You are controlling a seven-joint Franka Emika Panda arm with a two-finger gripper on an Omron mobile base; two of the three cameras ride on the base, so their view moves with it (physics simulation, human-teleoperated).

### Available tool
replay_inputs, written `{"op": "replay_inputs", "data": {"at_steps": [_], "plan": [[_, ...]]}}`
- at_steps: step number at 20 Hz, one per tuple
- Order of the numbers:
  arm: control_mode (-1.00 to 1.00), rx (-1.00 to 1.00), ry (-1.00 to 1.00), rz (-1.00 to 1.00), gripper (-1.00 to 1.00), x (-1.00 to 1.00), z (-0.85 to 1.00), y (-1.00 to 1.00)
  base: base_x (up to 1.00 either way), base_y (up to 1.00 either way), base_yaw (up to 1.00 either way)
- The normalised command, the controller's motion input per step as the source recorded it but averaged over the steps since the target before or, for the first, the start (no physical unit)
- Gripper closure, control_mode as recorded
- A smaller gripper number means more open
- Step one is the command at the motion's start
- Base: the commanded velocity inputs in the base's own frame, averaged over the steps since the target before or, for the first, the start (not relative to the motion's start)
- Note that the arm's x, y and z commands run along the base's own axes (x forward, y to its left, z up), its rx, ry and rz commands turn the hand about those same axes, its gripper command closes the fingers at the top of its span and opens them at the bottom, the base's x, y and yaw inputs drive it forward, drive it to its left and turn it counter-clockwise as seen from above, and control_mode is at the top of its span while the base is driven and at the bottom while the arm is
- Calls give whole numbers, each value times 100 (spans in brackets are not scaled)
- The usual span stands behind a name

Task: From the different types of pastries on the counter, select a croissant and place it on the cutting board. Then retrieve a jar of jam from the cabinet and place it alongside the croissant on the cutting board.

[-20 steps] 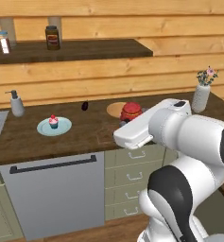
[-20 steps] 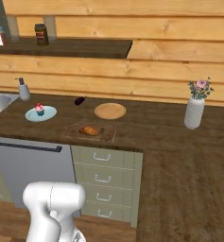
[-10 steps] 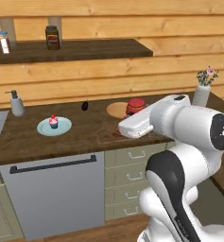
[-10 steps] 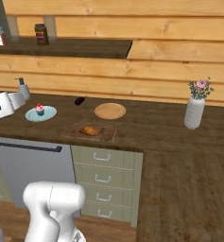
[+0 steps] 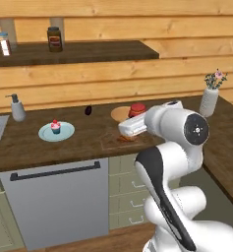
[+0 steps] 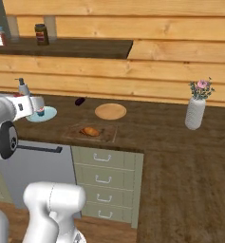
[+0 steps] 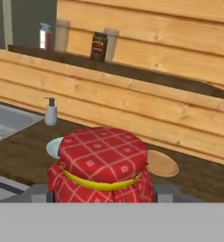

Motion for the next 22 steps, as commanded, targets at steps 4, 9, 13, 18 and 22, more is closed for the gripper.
{"op": "replay_inputs", "data": {"at_steps": [4, 9, 13, 18, 22], "plan": [[-100, 0, 0, -21, 100, 96, -74, -55, 0, 0, 0], [-100, 0, 0, -31, 100, 99, -94, -48, 0, 0, 0], [-100, 0, 0, -6, 100, 50, -36, 0, 0, 0, 0], [-100, -2, 0, -13, 100, 60, -42, 0, 0, 0, 0], [-100, 0, 0, -5, 100, 49, -42, 0, 0, 0, 0]]}}
